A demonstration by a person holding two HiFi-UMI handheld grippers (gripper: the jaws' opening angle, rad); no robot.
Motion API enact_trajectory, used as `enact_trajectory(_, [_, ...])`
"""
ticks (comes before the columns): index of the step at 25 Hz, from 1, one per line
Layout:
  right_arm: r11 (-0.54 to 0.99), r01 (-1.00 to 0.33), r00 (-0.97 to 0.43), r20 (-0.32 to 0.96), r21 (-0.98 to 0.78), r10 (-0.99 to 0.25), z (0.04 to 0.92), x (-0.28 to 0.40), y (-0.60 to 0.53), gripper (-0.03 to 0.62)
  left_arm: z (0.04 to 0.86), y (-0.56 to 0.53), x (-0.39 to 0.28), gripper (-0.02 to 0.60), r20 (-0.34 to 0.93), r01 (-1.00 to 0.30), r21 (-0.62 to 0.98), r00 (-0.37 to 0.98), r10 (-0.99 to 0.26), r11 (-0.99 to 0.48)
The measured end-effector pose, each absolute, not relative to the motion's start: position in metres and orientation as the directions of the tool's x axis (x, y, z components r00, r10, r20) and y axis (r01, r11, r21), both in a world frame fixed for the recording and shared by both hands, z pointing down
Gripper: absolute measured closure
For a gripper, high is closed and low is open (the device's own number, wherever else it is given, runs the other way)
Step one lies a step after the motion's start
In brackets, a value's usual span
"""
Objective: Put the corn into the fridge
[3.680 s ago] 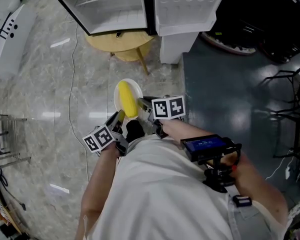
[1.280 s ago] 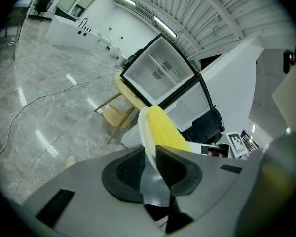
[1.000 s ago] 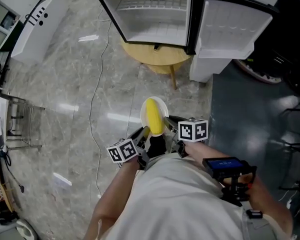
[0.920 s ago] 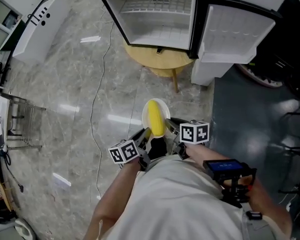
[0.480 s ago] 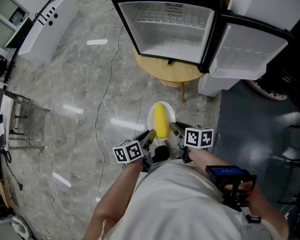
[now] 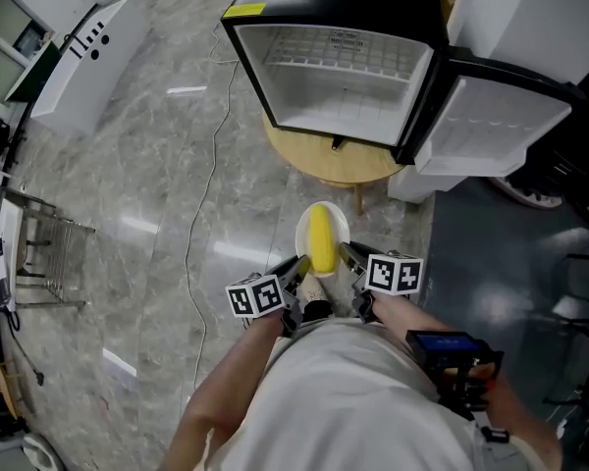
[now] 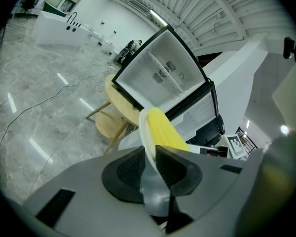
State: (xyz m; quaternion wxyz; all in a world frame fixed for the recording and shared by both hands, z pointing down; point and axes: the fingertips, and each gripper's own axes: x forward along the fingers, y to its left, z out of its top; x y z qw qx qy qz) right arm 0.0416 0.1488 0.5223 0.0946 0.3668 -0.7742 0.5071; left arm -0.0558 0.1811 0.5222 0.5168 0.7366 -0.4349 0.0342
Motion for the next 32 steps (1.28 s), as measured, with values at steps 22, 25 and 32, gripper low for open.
enact_trajectory(22, [0.115,-0.704,-0.624,0.533,-0.701,-0.572,0.515,0.0,0.066,0.543,0.512,0.08,-0.1,0.508,0.451,-0.617,0.762,0.724,-0.522,-0.196])
enact_trajectory(25, [0.11,-0.705,-0.62,0.534,-0.701,-0.574,0.513,-0.007,0.058,0.543,0.51,0.072,-0.106,0.509,0.441,-0.608,0.769,0.729,-0.523,-0.199])
enact_trajectory(32, [0.102,-0.713,-0.606,0.536,-0.694,-0.587,0.511,-0.012,0.043,0.543,0.509,0.055,-0.111,0.509,0.429,-0.596,0.776,0.739,-0.52,-0.207])
